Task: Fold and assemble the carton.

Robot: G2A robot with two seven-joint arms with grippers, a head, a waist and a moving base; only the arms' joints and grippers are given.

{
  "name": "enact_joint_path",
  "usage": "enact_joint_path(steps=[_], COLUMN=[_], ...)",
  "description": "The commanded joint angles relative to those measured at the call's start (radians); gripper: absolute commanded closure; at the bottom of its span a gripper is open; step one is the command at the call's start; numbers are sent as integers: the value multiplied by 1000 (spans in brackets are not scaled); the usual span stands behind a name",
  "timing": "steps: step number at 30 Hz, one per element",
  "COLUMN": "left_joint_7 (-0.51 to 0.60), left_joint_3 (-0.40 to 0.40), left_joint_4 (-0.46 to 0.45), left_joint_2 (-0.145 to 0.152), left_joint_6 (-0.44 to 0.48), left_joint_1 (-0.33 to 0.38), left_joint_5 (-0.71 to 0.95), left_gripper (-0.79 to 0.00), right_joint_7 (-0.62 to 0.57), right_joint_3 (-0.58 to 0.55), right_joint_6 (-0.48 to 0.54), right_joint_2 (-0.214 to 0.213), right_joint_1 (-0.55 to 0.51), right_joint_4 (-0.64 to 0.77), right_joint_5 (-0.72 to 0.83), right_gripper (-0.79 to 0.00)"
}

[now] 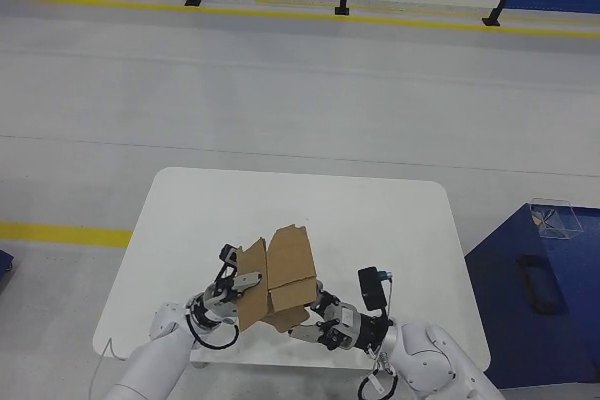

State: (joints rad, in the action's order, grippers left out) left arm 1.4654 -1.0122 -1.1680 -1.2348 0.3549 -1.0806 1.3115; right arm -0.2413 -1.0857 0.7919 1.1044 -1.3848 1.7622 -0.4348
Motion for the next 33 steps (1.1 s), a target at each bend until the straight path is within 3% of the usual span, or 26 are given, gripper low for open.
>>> enact_joint_path(steps=[1, 2, 3, 4, 8, 9, 10, 11, 15, 20, 25, 28, 33], left_joint_7=[4, 7, 9, 10, 17, 19, 21, 24, 25, 9, -57, -89, -120], left_joint_3=[-4, -6, -8, -11, -21, -25, -30, -37, -92, -233, -372, -420, -437], left_joint_4=[8, 11, 13, 15, 27, 31, 36, 41, 87, 208, 339, 296, 84], left_joint_2=[-6, -9, -11, -14, -24, -26, -28, -30, -27, -9, 17, 34, 50], left_joint_6=[-5, -7, -9, -10, -18, -19, -21, -24, -25, -9, 57, 89, 120], left_joint_1=[1, 1, 1, 0, -4, -7, -9, -12, -16, -20, 9, 13, -32], left_joint_5=[-6, -8, -11, -12, -16, -11, -8, 2, -2, 29, -1, -115, -345], left_gripper=[0, 0, 0, 0, 0, -52, -354, -785, -785, -785, -785, -785, -785], right_joint_7=[0, 0, 2, 5, -3, -7, -13, -19, -48, -86, -220, -369, -506], right_joint_3=[18, 24, 28, 34, 47, 49, 51, 51, 34, -35, -108, -129, -124], right_joint_6=[6, 6, 6, 7, 13, 13, 12, 11, -3, -35, -103, -102, -105], right_joint_2=[4, 5, 7, 9, 12, 12, 13, 12, 8, -7, -29, -44, -59], right_joint_1=[11, 17, 22, 26, 41, 43, 44, 46, 44, 19, -7, -3, -23], right_joint_4=[-13, -19, -24, -28, -45, -48, -50, -52, -53, -21, 31, 82, 162], right_joint_5=[2, 2, 2, 5, 21, 26, 34, 40, 69, 108, 129, 20, -162], right_gripper=[-271, -117, -31, 0, 0, 0, 0, 0, 0, 0, 0, 0, 0])
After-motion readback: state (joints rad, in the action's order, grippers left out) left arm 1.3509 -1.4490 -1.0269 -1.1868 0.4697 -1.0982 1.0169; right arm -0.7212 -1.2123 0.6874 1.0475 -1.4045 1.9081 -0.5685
